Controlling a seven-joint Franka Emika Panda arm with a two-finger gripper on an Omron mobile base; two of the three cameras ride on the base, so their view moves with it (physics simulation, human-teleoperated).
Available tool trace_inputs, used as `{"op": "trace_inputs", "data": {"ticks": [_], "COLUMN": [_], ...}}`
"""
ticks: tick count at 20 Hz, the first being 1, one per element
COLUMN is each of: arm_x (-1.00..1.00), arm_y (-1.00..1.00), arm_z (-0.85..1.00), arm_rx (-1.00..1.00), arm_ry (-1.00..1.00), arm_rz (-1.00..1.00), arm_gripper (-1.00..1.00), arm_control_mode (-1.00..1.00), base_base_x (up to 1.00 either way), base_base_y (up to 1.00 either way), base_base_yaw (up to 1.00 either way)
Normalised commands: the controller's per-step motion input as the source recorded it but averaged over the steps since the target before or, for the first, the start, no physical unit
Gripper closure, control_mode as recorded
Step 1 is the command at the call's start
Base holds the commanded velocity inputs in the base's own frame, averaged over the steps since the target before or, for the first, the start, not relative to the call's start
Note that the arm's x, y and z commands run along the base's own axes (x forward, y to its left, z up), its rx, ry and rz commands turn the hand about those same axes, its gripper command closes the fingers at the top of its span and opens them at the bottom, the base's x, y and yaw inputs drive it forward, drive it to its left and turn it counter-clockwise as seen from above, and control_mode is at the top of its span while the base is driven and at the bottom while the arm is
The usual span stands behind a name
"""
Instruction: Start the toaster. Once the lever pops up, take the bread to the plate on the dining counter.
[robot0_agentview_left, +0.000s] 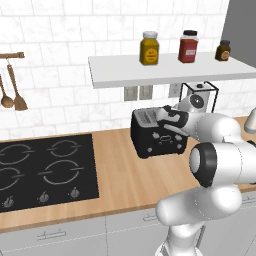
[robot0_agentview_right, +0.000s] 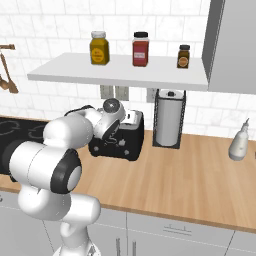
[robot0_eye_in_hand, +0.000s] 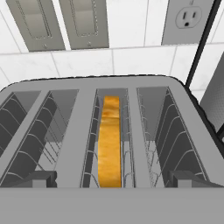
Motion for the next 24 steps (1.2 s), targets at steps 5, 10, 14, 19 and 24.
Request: {"op": "trace_inputs", "data": {"ticks": [5,10,14,19,24], "arm_x": [0.0,0.0,0.0,0.0,0.0], "arm_y": [0.0,0.0,0.0,0.0,0.0], "arm_z": [0.0,0.0,0.0,0.0,0.0], "arm_rx": [0.0,0.0,0.0,0.0,0.0], "arm_ry": [0.0,0.0,0.0,0.0,0.0], "arm_rz": [0.0,0.0,0.0,0.0,0.0], "arm_gripper": [-1.0,-1.0,-1.0,-1.0,-1.0], "arm_control_mode": [-1.0,-1.0,-1.0,-1.0,-1.0], "base_base_x": [0.0,0.0,0.0,0.0,0.0], "base_base_y": [0.0,0.0,0.0,0.0,0.0], "base_base_yaw": [0.0,0.0,0.0,0.0,0.0]}}
